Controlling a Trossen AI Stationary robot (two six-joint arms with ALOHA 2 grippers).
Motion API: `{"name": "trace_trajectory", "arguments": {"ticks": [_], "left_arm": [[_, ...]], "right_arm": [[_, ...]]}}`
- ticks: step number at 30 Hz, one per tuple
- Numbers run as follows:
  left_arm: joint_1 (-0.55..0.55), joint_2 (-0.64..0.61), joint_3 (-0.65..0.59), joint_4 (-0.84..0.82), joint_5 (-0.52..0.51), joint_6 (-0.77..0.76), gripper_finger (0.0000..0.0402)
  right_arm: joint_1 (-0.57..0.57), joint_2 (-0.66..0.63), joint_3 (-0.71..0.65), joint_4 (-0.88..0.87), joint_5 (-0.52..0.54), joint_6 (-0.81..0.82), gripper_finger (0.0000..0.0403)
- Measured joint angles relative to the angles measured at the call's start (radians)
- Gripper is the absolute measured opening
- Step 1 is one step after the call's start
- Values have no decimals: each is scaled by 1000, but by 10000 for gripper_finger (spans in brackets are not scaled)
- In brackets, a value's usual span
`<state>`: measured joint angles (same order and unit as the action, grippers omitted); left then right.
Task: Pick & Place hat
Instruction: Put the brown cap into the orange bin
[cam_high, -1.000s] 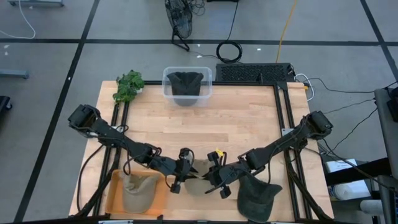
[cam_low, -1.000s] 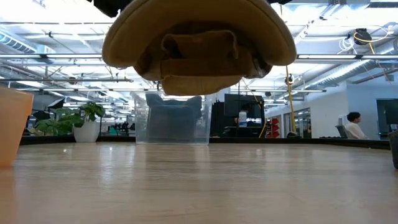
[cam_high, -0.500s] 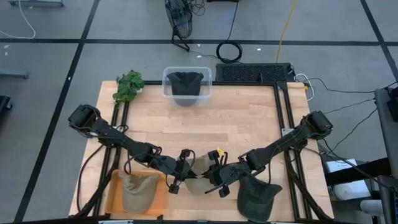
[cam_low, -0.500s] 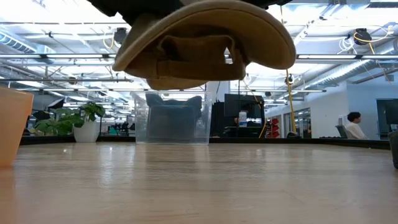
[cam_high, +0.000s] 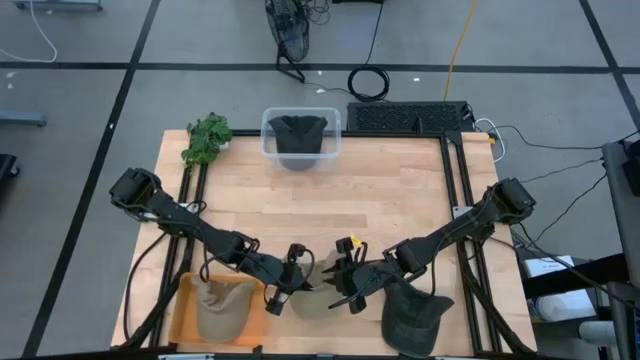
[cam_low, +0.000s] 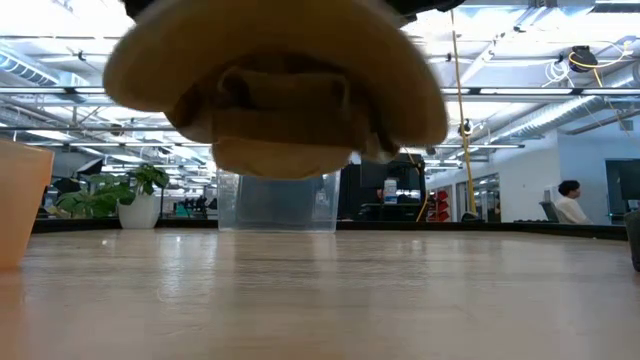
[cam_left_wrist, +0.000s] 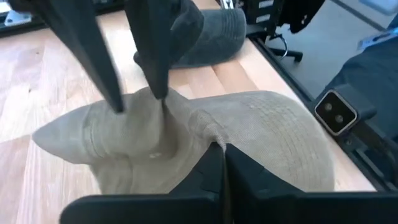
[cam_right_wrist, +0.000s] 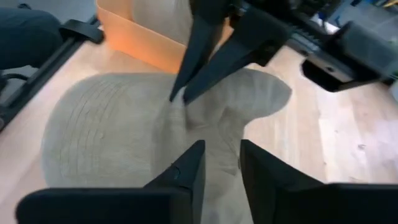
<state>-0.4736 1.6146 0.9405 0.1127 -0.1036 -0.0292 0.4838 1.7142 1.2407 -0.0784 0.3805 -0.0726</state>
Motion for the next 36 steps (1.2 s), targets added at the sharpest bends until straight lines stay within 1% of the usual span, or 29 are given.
{"name": "trace_trajectory", "arguments": {"ticks": [4, 6, 10, 12, 14, 16, 21, 23, 26, 29, 33, 36], "left_arm": [[-12, -8, 0, -15, -2, 0, 14], [-28, -18, 0, -11, -2, 5, 17], [-80, -81, 0, -82, -10, -36, 6], [-125, -128, 0, -131, -62, -44, 7], [-180, -176, 0, -180, -149, -35, 12], [-230, -218, 0, -218, -187, -55, 13], [-361, -302, 0, -302, -213, -162, 6], [-419, -322, 0, -352, -233, -200, 12], [-487, -337, 0, -434, -235, -291, 12], [-539, -346, 0, -488, -235, -408, 5], [-590, -347, 0, -574, -282, -526, 11], [-623, -347, 0, -633, -291, -607, 6]], "right_arm": [[2, 0, 0, 0, 41, 0, 101], [2, 0, 0, 0, 42, 6, 108], [9, 0, 0, -4, 41, 33, 116], [17, 0, 0, -11, 41, 41, 116], [26, 0, 0, -10, 41, 42, 115], [35, 0, 0, -8, 40, 42, 113], [45, 0, 0, -6, 41, 71, 110], [44, 0, 0, -3, 42, 82, 109], [44, 0, 0, -1, 42, 90, 109], [44, 0, 0, -1, 42, 91, 107], [44, 0, 0, -1, 42, 96, 105], [44, 0, 0, -1, 41, 109, 105]]}}
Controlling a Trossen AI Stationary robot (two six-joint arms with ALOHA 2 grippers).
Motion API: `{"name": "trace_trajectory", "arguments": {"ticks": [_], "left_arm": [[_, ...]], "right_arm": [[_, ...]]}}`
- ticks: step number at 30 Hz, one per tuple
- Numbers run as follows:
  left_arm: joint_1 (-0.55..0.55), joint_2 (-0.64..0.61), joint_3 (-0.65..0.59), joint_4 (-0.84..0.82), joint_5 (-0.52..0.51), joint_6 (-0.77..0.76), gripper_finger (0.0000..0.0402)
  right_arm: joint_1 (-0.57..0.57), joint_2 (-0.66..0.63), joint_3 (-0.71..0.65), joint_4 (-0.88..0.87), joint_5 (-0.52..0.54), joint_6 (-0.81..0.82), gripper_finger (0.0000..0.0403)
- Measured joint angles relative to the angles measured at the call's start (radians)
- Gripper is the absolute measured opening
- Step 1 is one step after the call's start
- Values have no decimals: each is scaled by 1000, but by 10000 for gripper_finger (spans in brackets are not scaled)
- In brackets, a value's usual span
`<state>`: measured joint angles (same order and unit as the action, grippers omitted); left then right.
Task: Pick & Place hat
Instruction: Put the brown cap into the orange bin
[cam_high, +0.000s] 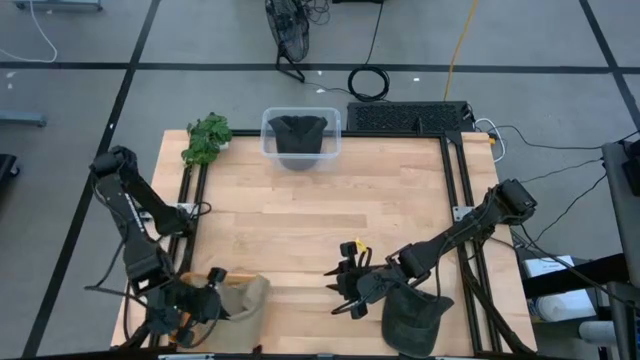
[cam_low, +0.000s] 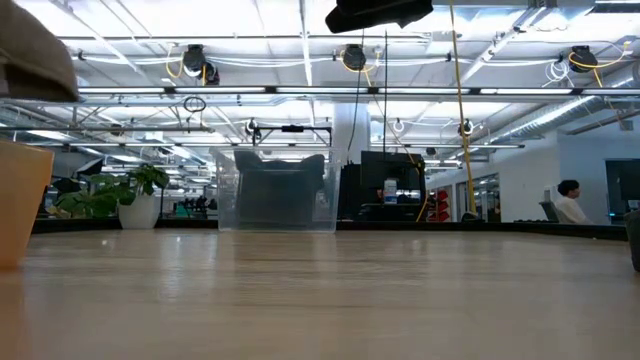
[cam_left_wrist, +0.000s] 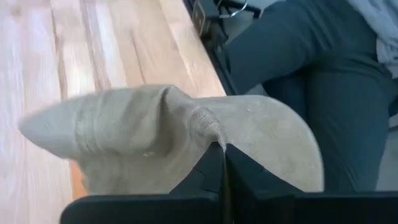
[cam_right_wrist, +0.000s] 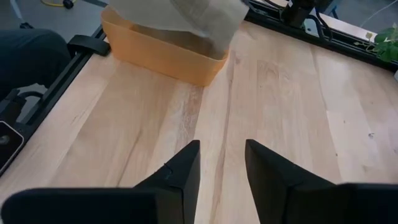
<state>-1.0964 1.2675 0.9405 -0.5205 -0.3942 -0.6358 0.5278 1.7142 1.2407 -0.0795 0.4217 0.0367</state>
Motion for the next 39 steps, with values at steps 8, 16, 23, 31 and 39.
{"name": "trace_trajectory", "arguments": {"ticks": [8, 16, 23, 31, 39], "left_arm": [[-102, 1, 0, -82, 0, -155, 7], [-136, 1, -25, -109, -15, -180, 21], [-136, 2, -104, -111, -16, -279, 6], [-136, 2, -145, -97, -16, -338, 45], [-136, 2, -145, -69, -3, -378, 50]], "right_arm": [[4, 0, 0, -2, -3, 18, 100], [4, 0, -10, 2, -3, 41, 98], [4, 0, -80, 66, -3, 75, 96], [4, 1, -169, 263, -4, 50, 94], [2, 1, -192, 301, -3, 49, 94]]}}
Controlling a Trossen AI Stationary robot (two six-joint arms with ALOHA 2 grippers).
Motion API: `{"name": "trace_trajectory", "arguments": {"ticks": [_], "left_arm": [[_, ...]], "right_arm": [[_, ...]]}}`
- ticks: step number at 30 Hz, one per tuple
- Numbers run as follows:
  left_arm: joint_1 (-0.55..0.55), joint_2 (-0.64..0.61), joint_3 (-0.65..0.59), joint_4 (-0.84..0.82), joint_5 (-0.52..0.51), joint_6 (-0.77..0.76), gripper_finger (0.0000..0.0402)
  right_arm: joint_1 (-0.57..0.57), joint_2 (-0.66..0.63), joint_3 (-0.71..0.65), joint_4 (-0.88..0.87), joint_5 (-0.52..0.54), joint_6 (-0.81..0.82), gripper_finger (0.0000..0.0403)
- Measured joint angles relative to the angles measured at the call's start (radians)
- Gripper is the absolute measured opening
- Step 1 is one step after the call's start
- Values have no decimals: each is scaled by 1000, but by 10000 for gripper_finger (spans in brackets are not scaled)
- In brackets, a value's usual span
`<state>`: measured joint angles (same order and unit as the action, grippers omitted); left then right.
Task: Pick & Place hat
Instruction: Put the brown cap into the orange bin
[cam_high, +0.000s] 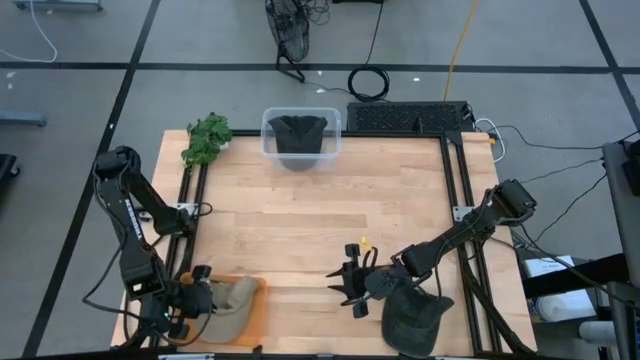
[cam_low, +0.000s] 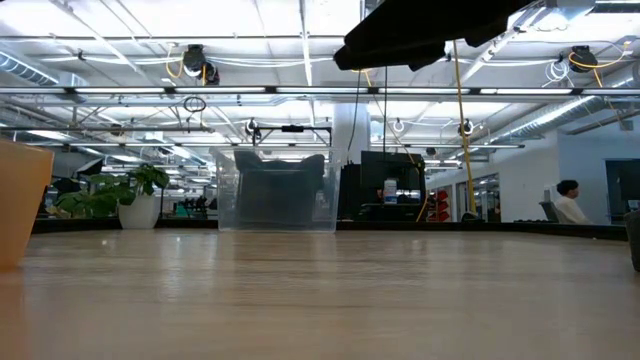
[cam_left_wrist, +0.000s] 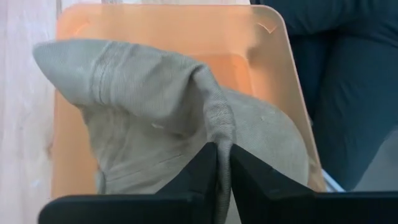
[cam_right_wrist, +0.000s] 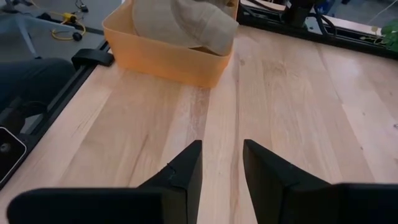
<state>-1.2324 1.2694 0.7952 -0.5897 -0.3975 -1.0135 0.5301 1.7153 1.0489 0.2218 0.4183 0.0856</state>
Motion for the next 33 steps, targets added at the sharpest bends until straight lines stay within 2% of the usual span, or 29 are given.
{"name": "trace_trajectory", "arguments": {"ticks": [12, 16, 25, 33], "left_arm": [[0, 14, 0, -5, 12, -93, 57], [0, 45, 0, -11, 13, -141, 87], [2, 61, 0, -13, 38, -122, 178], [2, 68, 0, -29, 59, -153, 204]], "right_arm": [[0, 0, 0, -1, 0, 3, 93], [-2, 0, 0, -1, 0, 3, 93], [-21, 0, 0, -2, 0, 5, 93], [-21, 0, 0, -3, 0, 7, 93]]}}
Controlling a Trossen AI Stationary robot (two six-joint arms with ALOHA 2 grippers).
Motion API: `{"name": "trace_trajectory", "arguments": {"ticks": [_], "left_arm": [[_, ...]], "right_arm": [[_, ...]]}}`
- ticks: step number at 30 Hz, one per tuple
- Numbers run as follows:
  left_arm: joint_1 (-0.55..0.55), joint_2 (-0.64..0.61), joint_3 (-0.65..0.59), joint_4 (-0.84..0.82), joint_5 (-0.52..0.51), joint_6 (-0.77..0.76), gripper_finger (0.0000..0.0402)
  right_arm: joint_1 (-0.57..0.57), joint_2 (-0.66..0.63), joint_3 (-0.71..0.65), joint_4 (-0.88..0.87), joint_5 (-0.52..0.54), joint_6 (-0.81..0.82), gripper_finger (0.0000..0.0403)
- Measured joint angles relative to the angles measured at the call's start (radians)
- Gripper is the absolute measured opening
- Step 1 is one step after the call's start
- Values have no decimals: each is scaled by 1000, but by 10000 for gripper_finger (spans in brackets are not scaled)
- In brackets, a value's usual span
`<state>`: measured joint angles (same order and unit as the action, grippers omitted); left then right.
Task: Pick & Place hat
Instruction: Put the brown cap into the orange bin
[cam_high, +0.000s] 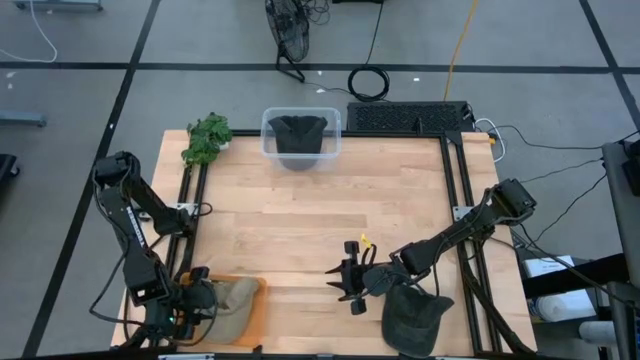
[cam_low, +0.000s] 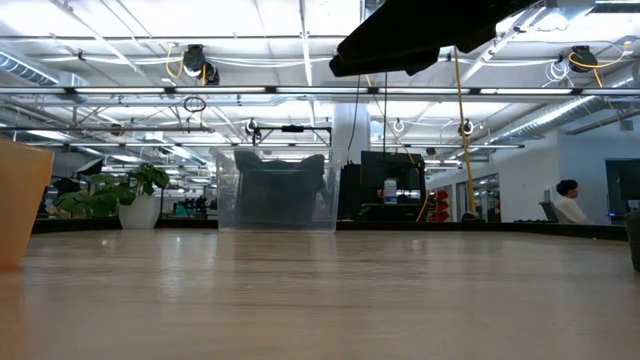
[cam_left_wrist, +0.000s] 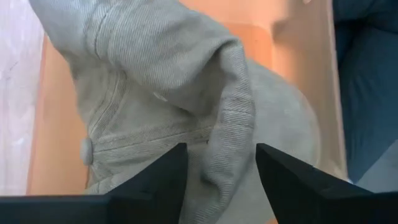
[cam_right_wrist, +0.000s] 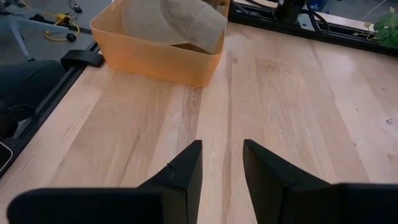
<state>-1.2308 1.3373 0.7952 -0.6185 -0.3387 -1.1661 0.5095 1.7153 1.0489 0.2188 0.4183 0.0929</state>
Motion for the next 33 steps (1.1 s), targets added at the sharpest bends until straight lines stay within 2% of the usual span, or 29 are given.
{"name": "trace_trajectory", "arguments": {"ticks": [7, 11, 14, 18, 22, 26, 33], "left_arm": [[0, 28, 0, -15, 20, -6, 205], [0, 16, 1, -14, 36, 36, 199], [0, 12, 13, -17, 42, 97, 182], [5, 11, 24, -16, 41, 130, 156], [15, 11, 24, -17, 61, 128, 138], [28, 7, 24, -18, 95, 125, 128], [34, -47, 28, -16, 113, 127, 112]], "right_arm": [[-3, 2, 0, 63, -2, 3, 93], [-9, 18, 0, 181, -1, -48, 93], [-22, 51, 0, 349, -12, -110, 93], [-76, 123, 36, 553, -152, -164, 93], [-135, 201, 168, 470, -269, -165, 93], [-156, 270, 300, 329, -301, -196, 93], [-157, 279, 294, 283, -288, -191, 93]]}}
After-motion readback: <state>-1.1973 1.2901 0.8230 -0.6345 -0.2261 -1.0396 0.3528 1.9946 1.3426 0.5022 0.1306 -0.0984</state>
